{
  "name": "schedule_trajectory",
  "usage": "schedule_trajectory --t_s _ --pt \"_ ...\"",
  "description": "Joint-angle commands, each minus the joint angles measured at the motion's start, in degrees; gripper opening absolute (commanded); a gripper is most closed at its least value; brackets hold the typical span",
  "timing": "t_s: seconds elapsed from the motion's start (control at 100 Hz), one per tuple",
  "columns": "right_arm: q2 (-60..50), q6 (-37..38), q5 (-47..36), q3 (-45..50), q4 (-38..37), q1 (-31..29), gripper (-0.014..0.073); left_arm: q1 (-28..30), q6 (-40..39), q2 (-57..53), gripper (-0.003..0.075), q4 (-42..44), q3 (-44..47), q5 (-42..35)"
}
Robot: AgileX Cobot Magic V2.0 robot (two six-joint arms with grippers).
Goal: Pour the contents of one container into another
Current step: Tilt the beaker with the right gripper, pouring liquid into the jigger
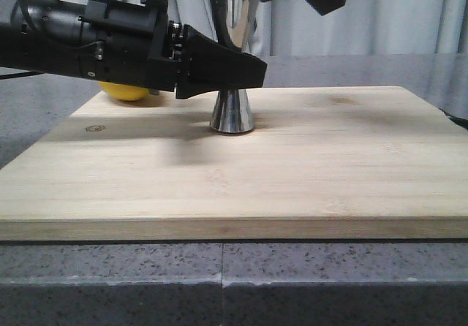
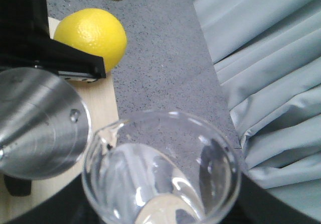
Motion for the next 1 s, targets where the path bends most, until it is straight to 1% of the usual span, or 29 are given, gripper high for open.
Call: schedule_trajectory --t_s 0.0,0.15,0.39,0.85,0.99 --pt "-1.9 -1.3 0.4 -2.2 -0.8 0.0 0.0269 -0.5 -0.1 -2.6 0.0070 -4.4 -1.6 6.1" --pt "-1.9 -1.7 0.4 -2.2 -0.8 0.0 0.0269 -0.5 -0.1 -2.6 0.0070 -4.4 -1.6 6.1" --pt "-1.4 -5.2 0.4 -2.2 -0.8 0.0 0.0269 -0.5 -0.1 -2.6 0.0070 -4.4 -1.6 6.1" --pt "-1.2 -7.0 0.6 -2.2 -0.8 0.7 0.0269 -0.5 -0.1 -2.6 0.0070 -4.4 -1.6 6.1" --pt "-1.2 -9.4 0.6 -2.2 -0.8 0.7 0.0269 -0.5 -0.1 -2.6 0.0070 -4.4 -1.6 6.1"
